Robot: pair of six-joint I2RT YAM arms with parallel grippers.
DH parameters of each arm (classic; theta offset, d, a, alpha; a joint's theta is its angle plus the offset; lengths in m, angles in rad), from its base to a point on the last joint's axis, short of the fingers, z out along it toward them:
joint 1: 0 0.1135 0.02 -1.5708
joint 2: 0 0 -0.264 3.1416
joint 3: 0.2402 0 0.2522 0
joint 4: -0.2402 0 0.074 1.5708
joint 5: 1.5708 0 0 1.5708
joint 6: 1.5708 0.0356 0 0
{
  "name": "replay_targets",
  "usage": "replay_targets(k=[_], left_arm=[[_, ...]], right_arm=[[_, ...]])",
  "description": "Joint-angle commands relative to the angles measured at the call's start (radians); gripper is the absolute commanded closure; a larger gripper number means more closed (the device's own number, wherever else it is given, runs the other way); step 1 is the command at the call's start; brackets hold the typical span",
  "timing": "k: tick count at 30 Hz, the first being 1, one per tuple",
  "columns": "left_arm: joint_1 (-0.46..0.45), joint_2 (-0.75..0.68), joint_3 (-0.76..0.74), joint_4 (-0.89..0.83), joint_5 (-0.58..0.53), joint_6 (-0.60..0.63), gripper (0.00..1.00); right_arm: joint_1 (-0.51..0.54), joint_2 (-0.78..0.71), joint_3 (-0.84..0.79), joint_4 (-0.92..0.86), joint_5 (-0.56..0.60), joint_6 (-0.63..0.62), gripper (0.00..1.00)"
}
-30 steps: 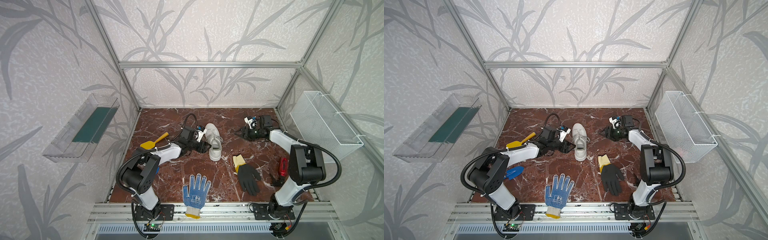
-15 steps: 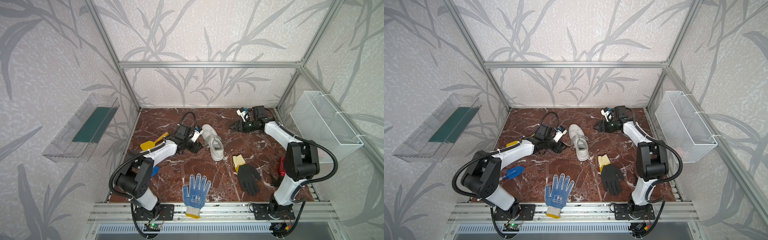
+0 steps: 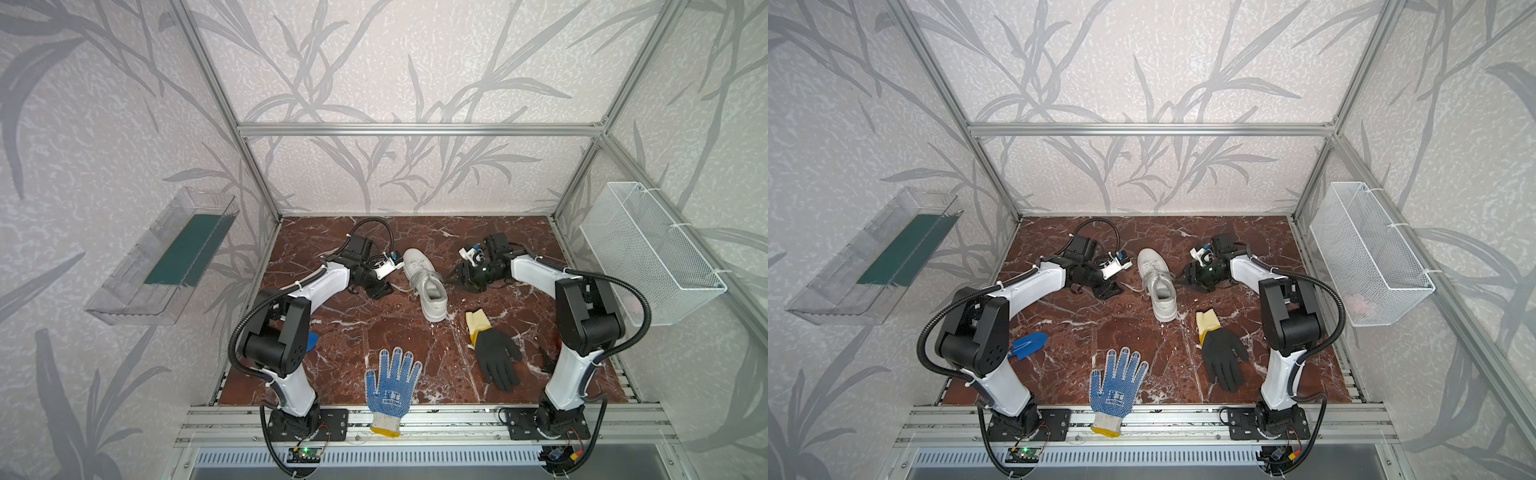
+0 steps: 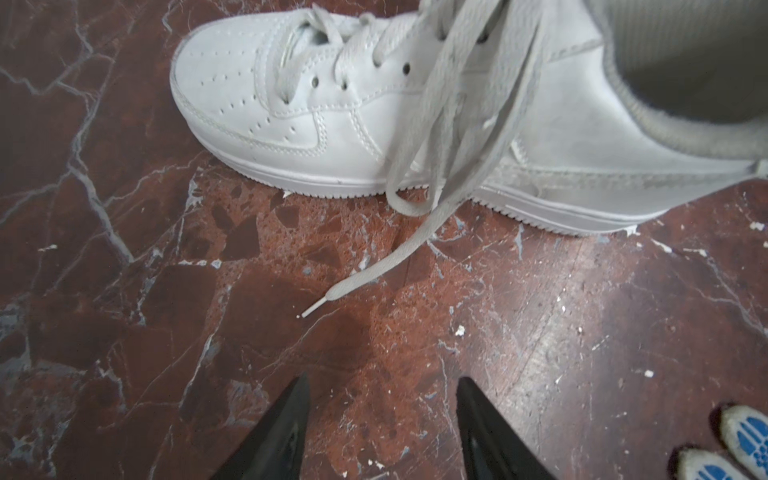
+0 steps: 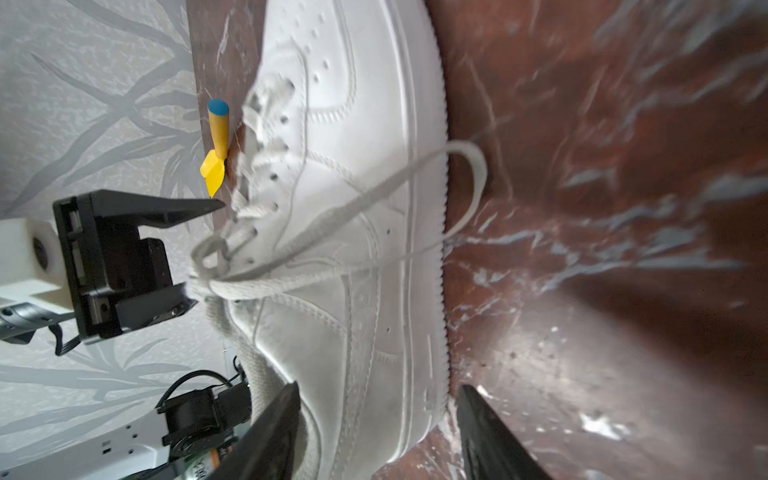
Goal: Tie the shoes
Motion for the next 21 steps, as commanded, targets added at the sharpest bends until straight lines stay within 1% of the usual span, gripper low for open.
replay_targets(k=[1,5,7,10,12,15,16,18,21], left_arm=[[0.016,0.024,0.045,-0.104,0.071,0.150,0.39],[0.026,0.052,0.059,-0.142,0.096,0.253,0.39],[0.031,0.067,0.066,-0.145,0.102,0.294,0.39],[0.039,0.105,0.100,-0.149,0.121,0.336,0.41],[0.039,0.142,0.134,-0.172,0.129,0.392,0.43],[0.040,0.188,0.182,-0.195,0.122,0.439,0.45],[0.040,0.199,0.192,-0.197,0.120,0.472,0.45],[0.042,0.220,0.203,-0.183,0.129,0.497,0.47],[0.043,0.258,0.238,-0.187,0.133,0.528,0.52]], right_arm=[[0.033,-0.040,-0.039,0.107,-0.069,0.100,0.39],[0.058,-0.047,-0.075,0.187,-0.122,0.157,0.39],[0.061,-0.052,-0.071,0.177,-0.125,0.151,0.39],[0.051,-0.071,-0.053,0.119,-0.098,0.115,0.39],[0.034,-0.088,-0.043,0.083,-0.083,0.092,0.39],[0.004,-0.106,-0.026,0.025,-0.072,0.050,0.39],[-0.003,-0.112,-0.019,0.005,-0.068,0.036,0.39],[-0.019,-0.127,-0.011,-0.029,-0.058,0.007,0.39],[-0.041,-0.136,-0.008,-0.045,-0.056,-0.007,0.39]])
